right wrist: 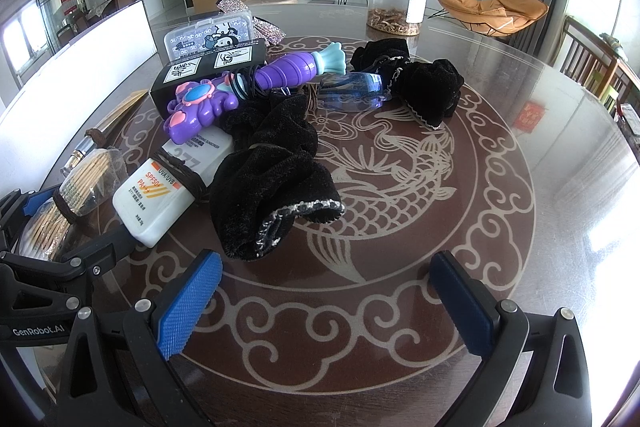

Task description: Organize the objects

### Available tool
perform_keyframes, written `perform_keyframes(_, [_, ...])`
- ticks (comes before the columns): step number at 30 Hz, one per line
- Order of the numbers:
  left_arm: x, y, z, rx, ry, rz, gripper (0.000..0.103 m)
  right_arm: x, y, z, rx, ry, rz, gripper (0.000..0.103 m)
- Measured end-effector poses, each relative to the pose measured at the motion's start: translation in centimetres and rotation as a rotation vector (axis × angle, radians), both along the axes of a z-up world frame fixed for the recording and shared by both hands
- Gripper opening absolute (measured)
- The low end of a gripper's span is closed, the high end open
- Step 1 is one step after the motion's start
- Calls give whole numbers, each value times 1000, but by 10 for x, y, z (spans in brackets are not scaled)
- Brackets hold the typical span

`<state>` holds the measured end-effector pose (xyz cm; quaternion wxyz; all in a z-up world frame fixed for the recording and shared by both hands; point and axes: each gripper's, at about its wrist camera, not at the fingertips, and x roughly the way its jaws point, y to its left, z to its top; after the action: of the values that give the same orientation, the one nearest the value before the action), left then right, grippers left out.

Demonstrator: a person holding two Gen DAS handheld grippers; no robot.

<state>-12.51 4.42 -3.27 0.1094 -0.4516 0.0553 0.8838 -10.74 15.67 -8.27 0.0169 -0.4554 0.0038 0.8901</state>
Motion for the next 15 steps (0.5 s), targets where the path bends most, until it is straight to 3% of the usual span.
perform_keyframes(15, [0,0,0,0,0,-1,103,0,0,0,0,0,0,103])
